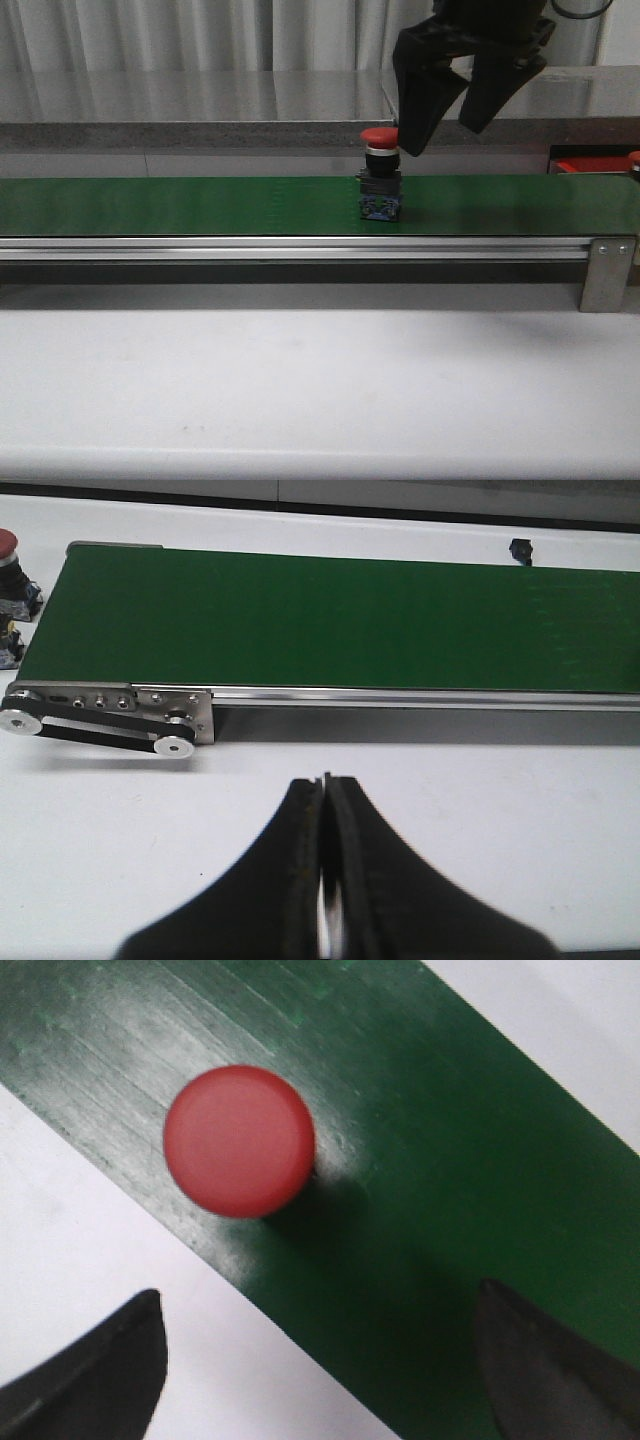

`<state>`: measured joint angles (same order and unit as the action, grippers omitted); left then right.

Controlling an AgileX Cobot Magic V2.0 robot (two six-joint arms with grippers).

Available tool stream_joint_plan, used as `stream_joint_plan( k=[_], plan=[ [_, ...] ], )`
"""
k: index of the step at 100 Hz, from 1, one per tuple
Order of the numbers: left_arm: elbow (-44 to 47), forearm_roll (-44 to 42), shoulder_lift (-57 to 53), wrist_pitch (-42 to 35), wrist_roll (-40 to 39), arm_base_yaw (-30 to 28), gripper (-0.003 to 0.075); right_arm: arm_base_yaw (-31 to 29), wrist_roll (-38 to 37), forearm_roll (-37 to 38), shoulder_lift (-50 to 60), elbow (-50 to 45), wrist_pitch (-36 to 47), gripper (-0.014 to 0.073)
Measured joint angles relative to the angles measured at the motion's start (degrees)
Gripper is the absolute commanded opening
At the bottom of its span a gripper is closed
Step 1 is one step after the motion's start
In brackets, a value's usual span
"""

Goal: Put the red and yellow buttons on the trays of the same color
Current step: 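Close the right gripper on the red button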

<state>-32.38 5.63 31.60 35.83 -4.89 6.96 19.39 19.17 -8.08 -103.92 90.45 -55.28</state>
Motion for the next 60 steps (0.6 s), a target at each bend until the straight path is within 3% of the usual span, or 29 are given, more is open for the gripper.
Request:
stream_joint_plan(
  k=[37, 46, 60],
  plan=[
    [0.0, 0.0, 0.0, 0.0, 0.0, 0.0, -0.002, 0.0, 3.41, -4.1, -3.6, 0.0, 5.46, 0.0601],
    [0.0, 0.0, 0.0, 0.0, 0.0, 0.0, -0.002, 0.0, 3.55, -4.29, -3.72, 0.0, 7.24, 0.0521],
    [0.0, 0.0, 0.0, 0.0, 0.0, 0.0, -0.002, 0.0, 3.44, -4.29, -3.82, 0.0, 9.05, 0.0311]
  ],
)
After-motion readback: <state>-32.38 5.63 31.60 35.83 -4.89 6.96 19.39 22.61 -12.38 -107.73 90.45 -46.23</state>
